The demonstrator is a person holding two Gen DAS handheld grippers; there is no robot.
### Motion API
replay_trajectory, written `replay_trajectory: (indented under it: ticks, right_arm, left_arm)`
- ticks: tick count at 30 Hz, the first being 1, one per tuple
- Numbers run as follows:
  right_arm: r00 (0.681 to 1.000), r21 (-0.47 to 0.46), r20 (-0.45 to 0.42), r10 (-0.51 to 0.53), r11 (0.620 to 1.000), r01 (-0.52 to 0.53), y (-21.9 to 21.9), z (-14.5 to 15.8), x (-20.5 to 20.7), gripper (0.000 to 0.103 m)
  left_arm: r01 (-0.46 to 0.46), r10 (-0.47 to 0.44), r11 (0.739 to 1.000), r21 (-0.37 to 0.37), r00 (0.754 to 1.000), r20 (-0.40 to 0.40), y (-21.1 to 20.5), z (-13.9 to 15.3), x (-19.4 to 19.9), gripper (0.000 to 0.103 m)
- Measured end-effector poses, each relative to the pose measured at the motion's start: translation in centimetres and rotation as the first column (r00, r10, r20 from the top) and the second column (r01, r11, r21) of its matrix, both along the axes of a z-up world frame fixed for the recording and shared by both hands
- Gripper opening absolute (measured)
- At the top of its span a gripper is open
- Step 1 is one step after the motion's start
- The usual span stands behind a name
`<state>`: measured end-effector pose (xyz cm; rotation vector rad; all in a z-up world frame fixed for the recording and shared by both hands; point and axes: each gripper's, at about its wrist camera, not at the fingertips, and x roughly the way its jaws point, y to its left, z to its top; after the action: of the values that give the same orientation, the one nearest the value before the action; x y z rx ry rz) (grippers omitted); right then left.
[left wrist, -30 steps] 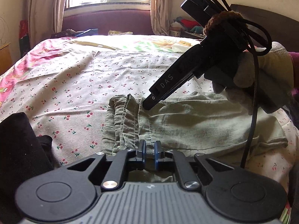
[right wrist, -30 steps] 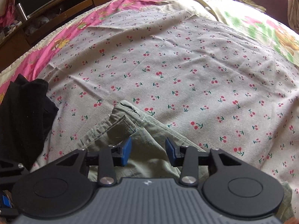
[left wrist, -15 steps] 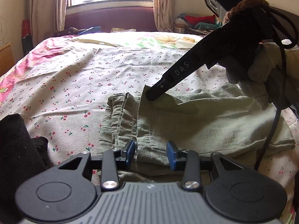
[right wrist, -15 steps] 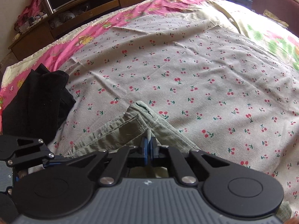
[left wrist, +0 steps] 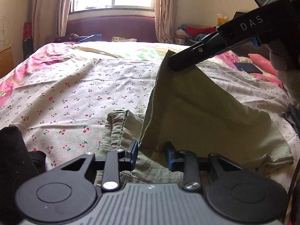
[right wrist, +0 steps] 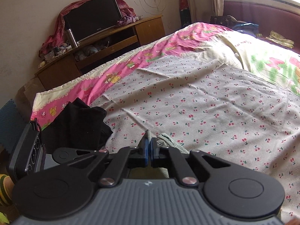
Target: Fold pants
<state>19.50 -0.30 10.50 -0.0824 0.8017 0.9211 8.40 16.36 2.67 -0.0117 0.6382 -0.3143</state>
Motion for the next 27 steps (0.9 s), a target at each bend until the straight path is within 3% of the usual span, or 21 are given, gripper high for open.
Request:
replay_trajectory:
  ticks: [2,4,9,14,15,16,18,21,27]
  right_arm:
    - [1.000,0.007,0.010,0.015,1.000,-0.015,-0.3,0.3,-0.5,0.003]
    - [0.999,0.017,0.018,0.030,0.999,-0.030,-0.6,0.8,-1.1,0.003]
    - [0.997,0.035,0.044,0.070,0.997,-0.071,-1.3,2.0,-2.5,0.003]
    - [0.990,0.043,0.056,0.127,0.991,-0.130,-1.6,2.9,-3.7,0.003]
    - [0.989,0.038,0.063,0.131,0.990,-0.134,-1.6,3.1,-4.0,0.003]
    - [0.989,0.033,0.067,0.129,0.991,-0.132,-1.6,3.1,-4.1,0.003]
    - [0.991,0.026,0.070,0.118,0.992,-0.120,-1.7,3.2,-4.1,0.003]
    - [0.993,0.038,0.065,0.101,0.994,-0.104,-1.8,2.9,-3.5,0.003]
    - [0.995,0.019,0.082,0.062,0.998,-0.064,0.6,1.4,-1.6,0.003]
  left_arm:
    - [0.017,-0.016,1.000,-0.005,0.999,0.031,0.5,0.4,-0.3,0.045]
    - [0.043,-0.043,0.999,0.008,0.998,0.040,0.8,0.4,-0.4,0.060]
    - [0.093,-0.096,0.995,0.036,0.991,0.098,0.9,0.6,-0.8,0.079]
    - [0.191,-0.202,0.977,0.090,0.972,0.124,-0.1,0.6,-0.4,0.082]
    - [0.202,-0.215,0.973,0.108,0.968,0.128,-0.3,0.6,-0.5,0.076]
    - [0.206,-0.220,0.972,0.117,0.967,0.126,-0.3,0.6,-0.6,0.055]
    - [0.212,-0.217,0.975,0.069,0.972,0.088,0.1,0.6,-0.7,0.028]
    - [0.195,-0.192,0.980,-0.033,0.978,0.078,1.4,0.6,-1.5,0.022]
    - [0.102,-0.098,0.992,-0.076,0.994,0.053,3.2,0.3,-2.6,0.021]
